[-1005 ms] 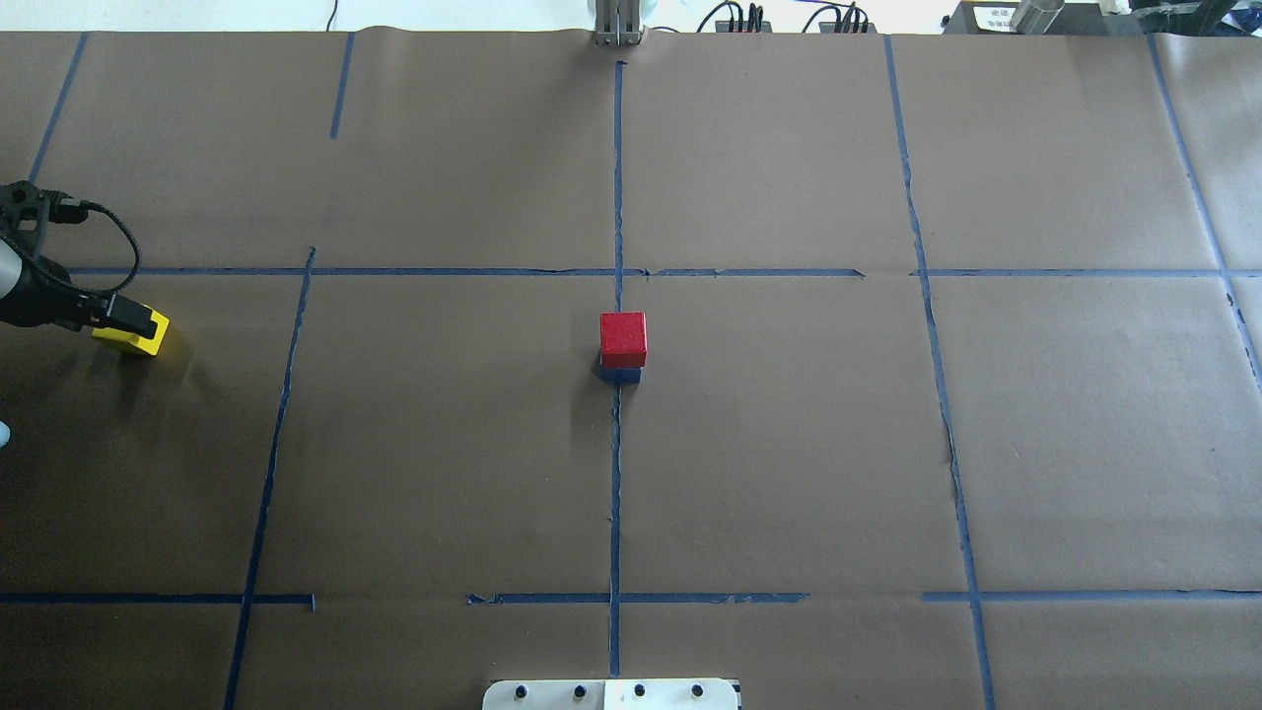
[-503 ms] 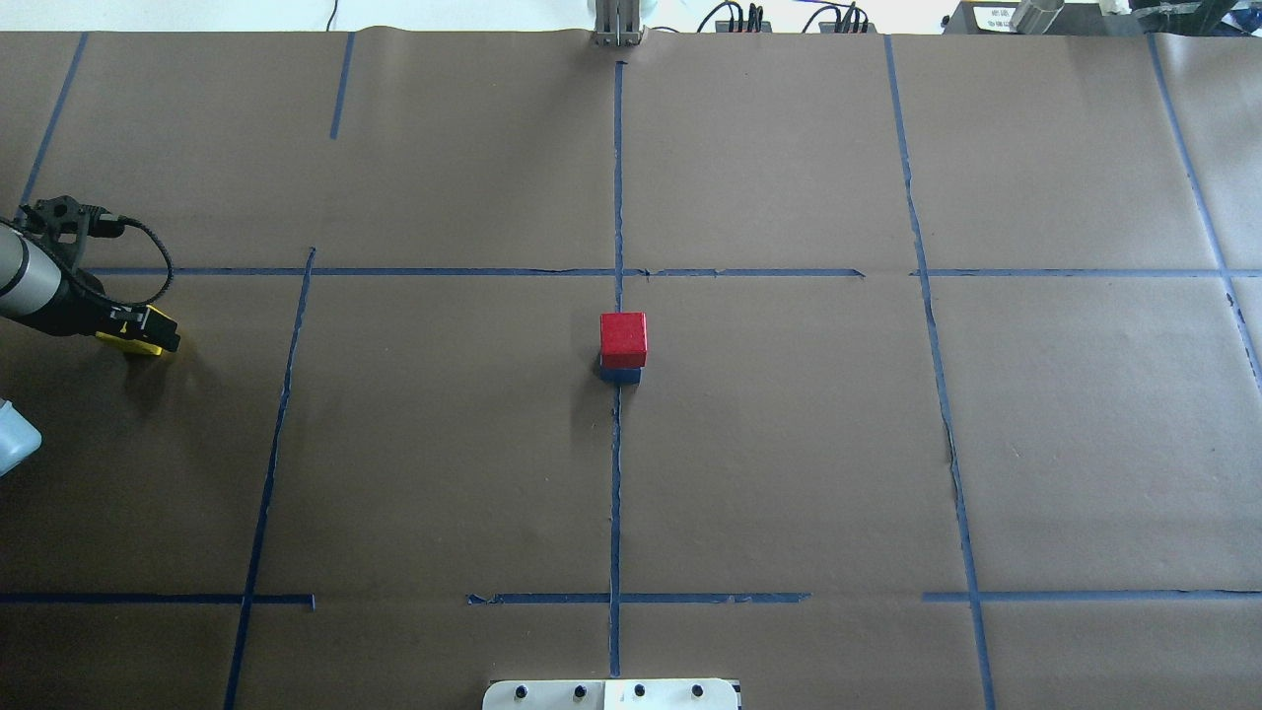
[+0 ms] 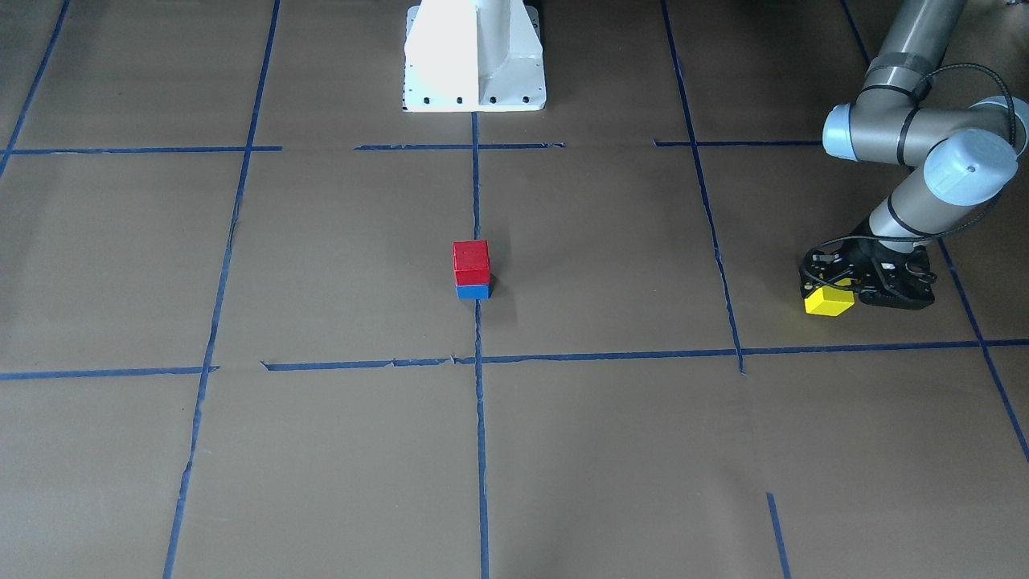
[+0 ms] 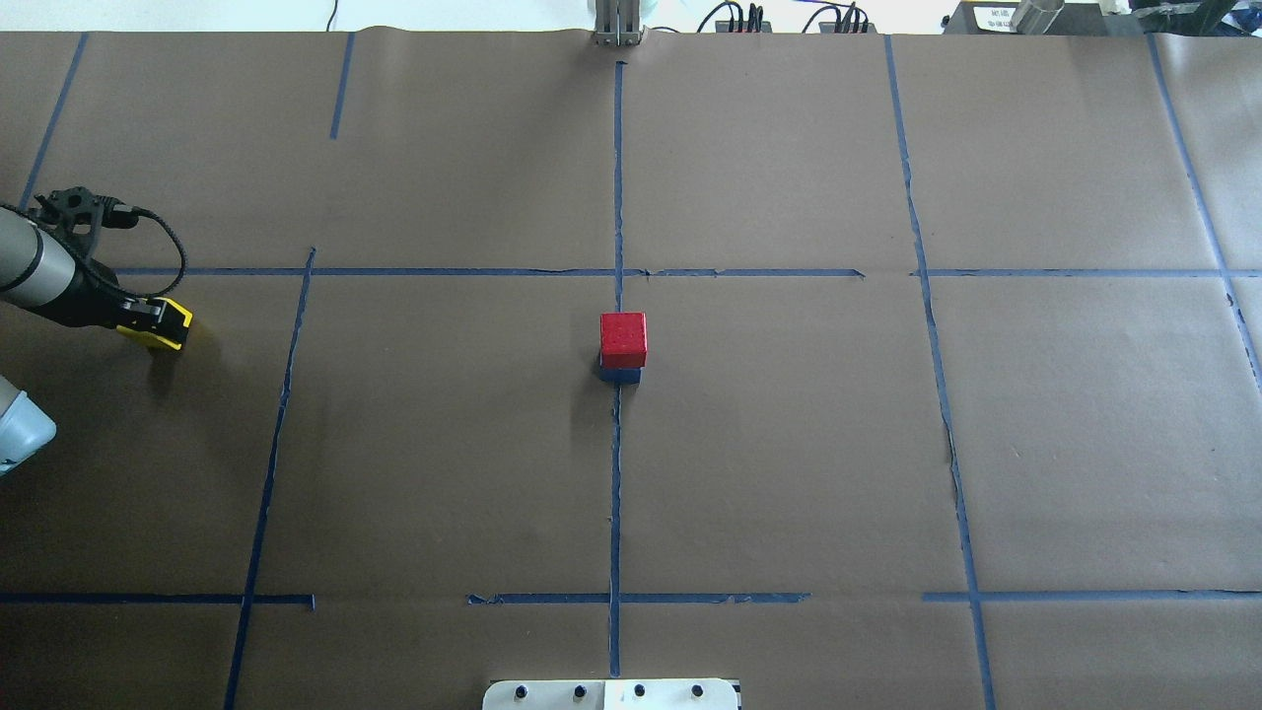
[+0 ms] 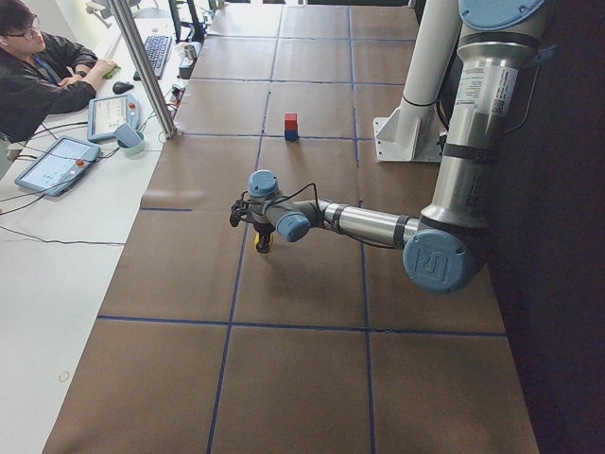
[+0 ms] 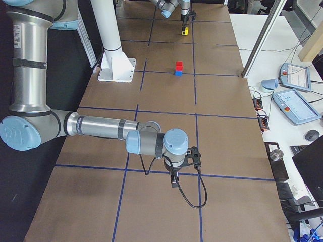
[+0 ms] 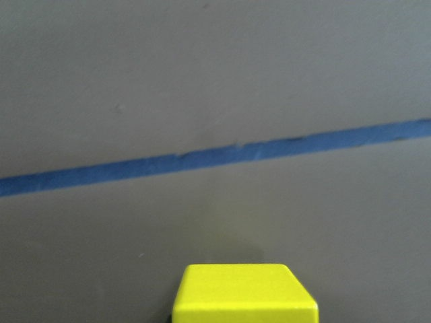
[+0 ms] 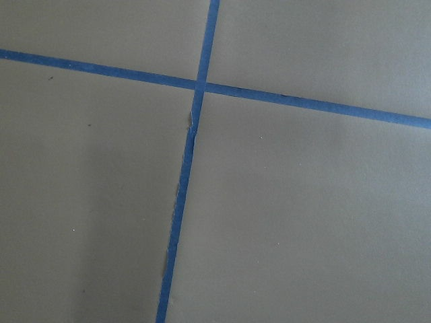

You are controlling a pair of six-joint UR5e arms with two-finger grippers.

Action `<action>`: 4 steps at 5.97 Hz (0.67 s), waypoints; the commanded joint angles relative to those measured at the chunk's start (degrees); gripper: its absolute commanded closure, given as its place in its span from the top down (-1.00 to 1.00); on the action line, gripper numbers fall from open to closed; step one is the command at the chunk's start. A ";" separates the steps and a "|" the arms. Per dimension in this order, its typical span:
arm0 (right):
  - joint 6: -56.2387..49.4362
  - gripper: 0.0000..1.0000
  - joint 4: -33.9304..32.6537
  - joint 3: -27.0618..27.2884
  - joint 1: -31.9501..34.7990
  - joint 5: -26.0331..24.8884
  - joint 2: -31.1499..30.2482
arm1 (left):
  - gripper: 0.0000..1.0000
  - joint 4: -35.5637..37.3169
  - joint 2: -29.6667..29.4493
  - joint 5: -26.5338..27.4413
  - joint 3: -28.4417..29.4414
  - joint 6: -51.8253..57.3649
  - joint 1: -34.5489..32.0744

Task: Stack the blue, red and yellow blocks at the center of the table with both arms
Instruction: 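Carry the yellow cube with the left gripper onto the red cube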

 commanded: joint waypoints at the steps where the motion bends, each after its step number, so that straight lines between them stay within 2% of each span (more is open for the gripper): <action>1: 0.06 1.00 0.00 0.09 0.00 0.08 -0.32 | -0.65 20.22 -11.66 0.75 -7.20 -0.17 0.23; 2: 0.06 1.00 0.00 0.18 0.00 0.08 -0.32 | -0.65 27.38 -19.31 0.84 -8.02 -1.91 3.63; 4: 0.15 1.00 0.00 0.09 0.00 -0.01 -0.32 | -0.65 30.27 -32.07 6.87 -6.37 -19.34 14.51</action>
